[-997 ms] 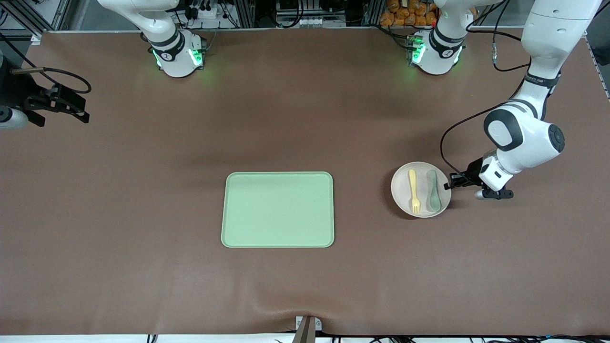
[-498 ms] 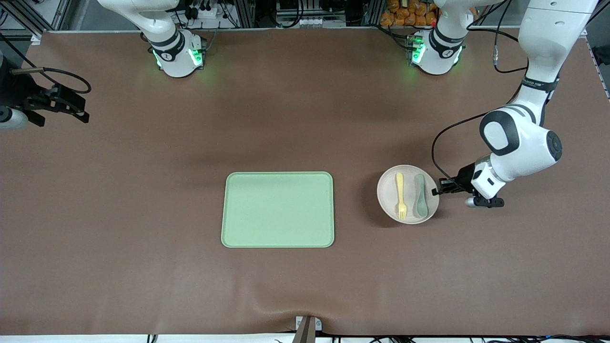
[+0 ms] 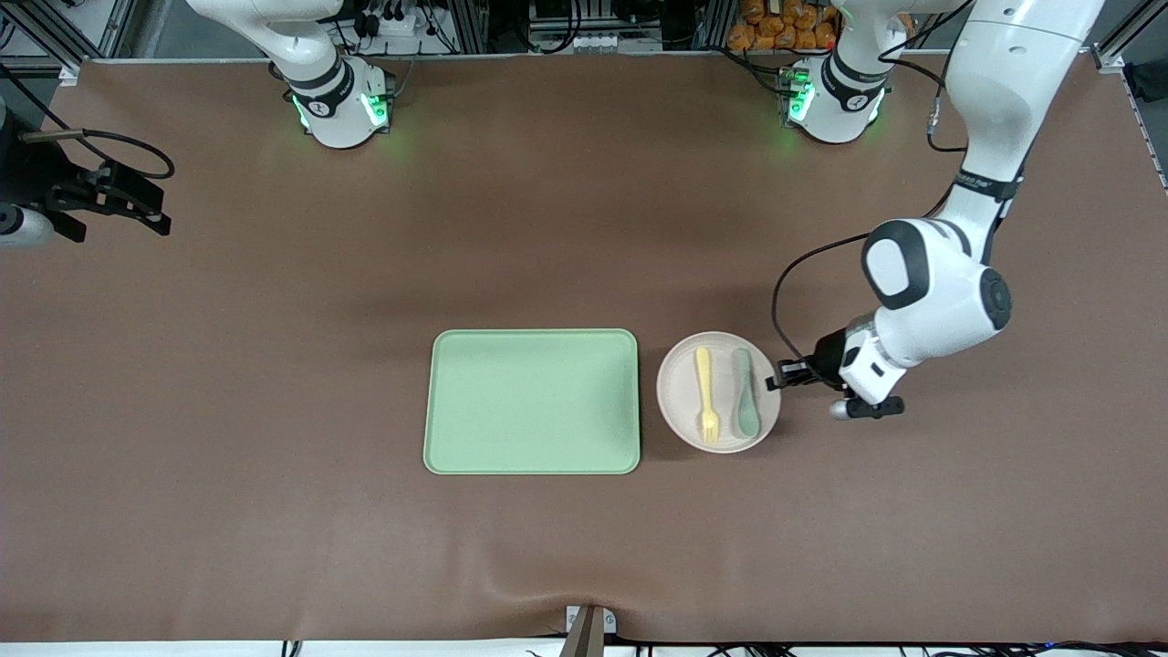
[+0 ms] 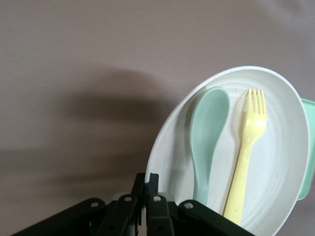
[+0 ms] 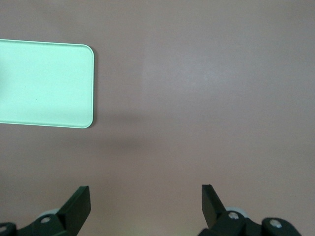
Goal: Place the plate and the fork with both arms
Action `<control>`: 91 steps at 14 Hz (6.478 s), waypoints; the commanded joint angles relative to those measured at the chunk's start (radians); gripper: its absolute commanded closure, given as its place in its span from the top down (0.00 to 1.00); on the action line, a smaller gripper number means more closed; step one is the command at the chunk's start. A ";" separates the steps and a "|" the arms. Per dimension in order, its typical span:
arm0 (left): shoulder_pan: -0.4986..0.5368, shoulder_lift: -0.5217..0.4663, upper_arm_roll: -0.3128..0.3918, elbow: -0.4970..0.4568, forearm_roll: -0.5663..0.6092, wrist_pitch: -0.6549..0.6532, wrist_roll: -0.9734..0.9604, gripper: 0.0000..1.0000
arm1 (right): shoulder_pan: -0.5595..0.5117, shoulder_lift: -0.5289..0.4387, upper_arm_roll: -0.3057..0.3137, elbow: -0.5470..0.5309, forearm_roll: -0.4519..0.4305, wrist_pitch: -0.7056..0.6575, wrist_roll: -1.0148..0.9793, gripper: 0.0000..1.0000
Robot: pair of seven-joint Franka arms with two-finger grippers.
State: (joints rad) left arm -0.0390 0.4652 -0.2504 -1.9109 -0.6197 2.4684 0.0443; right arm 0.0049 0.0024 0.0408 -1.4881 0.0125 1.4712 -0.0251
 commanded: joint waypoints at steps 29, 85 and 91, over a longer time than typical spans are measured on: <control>-0.337 0.400 0.029 0.443 0.224 0.075 -0.360 0.00 | 0.003 -0.001 -0.010 -0.001 0.003 -0.014 -0.006 1.00; 0.211 -0.407 0.028 0.397 0.583 -0.925 -0.344 1.00 | 0.573 0.967 -0.009 0.410 0.055 0.698 0.445 0.76; 0.298 -0.453 0.023 0.371 0.583 -0.931 -0.103 1.00 | 0.604 0.979 -0.009 0.385 0.012 0.679 0.451 0.62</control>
State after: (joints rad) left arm 0.2310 0.0416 -0.2156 -1.5104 -0.0561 1.5448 -0.1356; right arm 0.5983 0.9644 0.0392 -1.1221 0.0441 2.1652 0.4050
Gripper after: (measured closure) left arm 0.000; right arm 0.344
